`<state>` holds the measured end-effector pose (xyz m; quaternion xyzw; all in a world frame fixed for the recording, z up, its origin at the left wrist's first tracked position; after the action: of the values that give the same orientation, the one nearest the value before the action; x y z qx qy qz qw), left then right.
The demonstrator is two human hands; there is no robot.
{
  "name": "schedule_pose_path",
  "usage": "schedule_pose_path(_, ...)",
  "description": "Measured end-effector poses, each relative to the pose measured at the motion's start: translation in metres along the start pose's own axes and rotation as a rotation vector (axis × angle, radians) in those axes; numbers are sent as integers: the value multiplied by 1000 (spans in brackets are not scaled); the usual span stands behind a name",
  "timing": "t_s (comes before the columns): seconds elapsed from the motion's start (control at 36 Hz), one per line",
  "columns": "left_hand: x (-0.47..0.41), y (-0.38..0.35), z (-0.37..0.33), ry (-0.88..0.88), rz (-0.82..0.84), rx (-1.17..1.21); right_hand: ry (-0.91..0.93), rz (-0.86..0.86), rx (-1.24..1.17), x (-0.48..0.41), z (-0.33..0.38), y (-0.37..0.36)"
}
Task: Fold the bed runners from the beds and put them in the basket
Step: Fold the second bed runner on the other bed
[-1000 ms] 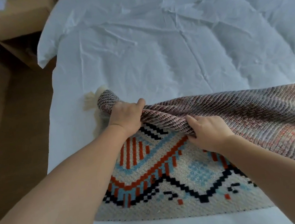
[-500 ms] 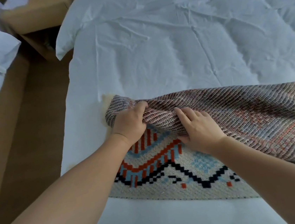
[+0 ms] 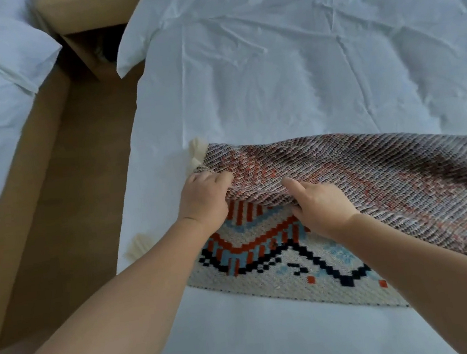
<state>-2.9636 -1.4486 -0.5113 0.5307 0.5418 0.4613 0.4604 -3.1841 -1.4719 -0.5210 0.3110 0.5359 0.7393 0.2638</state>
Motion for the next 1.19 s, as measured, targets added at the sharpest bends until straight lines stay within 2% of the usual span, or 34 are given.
schedule_pose_path(0.08,10,-1,3,-17,8,48,31,1,12,0,11,0)
schedule_pose_path(0.19,21,-12,9,-163,-80,12,98,-89,-11,1,23,-13)
schedule_pose_path(0.31,32,-16,20,-128,-83,-30,125,-135,-10,0,36,-19)
schedule_pose_path(0.44,45,-17,32,-78,-57,-95,73,74,38,1,45,-23)
schedule_pose_path(0.58,58,-26,37,-99,-15,-109,14,167,2,2,49,-31)
schedule_pose_path(0.72,68,-32,45,-78,57,-136,-57,189,53,10,45,-46)
schedule_pose_path(0.83,78,-33,56,-132,44,-163,-127,232,44,25,38,-58)
schedule_pose_path(1.0,101,-38,68,-238,24,-192,-54,292,69,54,61,-67)
schedule_pose_path(1.08,111,-35,73,-193,93,-193,-48,292,75,69,68,-71)
schedule_pose_path(1.19,124,-39,81,-72,220,-229,-132,276,186,90,47,-70)
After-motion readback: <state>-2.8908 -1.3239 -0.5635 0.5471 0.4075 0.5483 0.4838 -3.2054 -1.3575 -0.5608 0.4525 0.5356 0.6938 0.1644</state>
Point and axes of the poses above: each hand's wrist, its own x-axis away from the middle knuckle, its own y-axis out of the back of the hand, z = x × y, the point moved 1 cm from there along -x, towards the middle knuckle, and after that the axes turned 7 degrees about y, right-handed, at the moved point
